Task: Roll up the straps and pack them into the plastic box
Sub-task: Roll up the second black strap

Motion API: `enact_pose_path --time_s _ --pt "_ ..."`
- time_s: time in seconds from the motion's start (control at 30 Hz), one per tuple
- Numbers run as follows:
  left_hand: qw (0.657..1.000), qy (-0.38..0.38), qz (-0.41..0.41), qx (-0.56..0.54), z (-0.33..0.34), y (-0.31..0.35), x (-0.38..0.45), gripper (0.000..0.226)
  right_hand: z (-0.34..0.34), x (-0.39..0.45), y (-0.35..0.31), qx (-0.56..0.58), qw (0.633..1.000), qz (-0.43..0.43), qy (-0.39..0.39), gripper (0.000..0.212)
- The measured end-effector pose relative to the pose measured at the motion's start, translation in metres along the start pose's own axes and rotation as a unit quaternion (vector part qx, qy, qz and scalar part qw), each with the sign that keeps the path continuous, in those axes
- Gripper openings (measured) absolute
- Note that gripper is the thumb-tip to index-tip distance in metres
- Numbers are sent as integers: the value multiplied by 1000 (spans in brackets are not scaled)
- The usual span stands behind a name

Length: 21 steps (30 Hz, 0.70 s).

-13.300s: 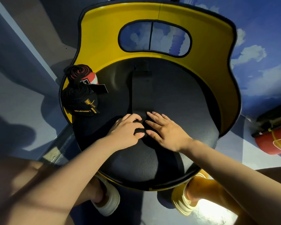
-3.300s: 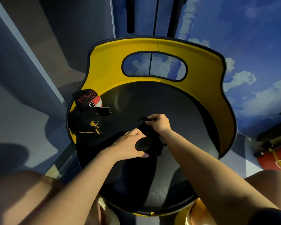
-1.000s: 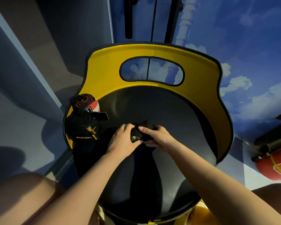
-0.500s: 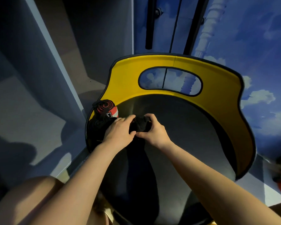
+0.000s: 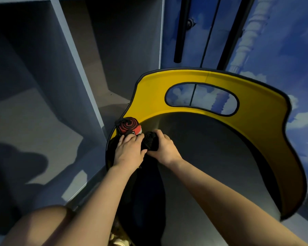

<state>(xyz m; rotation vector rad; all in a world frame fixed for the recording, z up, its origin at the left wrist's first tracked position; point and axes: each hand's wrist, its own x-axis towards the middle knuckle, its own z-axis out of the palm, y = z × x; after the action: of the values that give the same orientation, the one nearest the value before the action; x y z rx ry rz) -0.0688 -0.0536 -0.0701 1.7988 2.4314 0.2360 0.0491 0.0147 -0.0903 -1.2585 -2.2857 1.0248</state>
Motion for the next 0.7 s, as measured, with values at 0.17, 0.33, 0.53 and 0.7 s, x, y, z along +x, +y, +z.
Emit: enact_pose_path --time_s 0.17,0.33,0.53,0.7 --pt "1000 -1 -1 -16 0 -1 -1 58 -10 -4 -1 -11 1000 0 -21 81" --pt "998 4 19 -58 -9 -4 -8 60 -30 -18 -6 -52 998 -15 -21 88" --pt "993 46 57 -88 -42 -3 -17 58 -64 -36 -23 -120 991 -57 13 84" --pt "991 77 80 -82 -93 -2 -20 58 -94 -45 -60 -145 984 -88 57 80"
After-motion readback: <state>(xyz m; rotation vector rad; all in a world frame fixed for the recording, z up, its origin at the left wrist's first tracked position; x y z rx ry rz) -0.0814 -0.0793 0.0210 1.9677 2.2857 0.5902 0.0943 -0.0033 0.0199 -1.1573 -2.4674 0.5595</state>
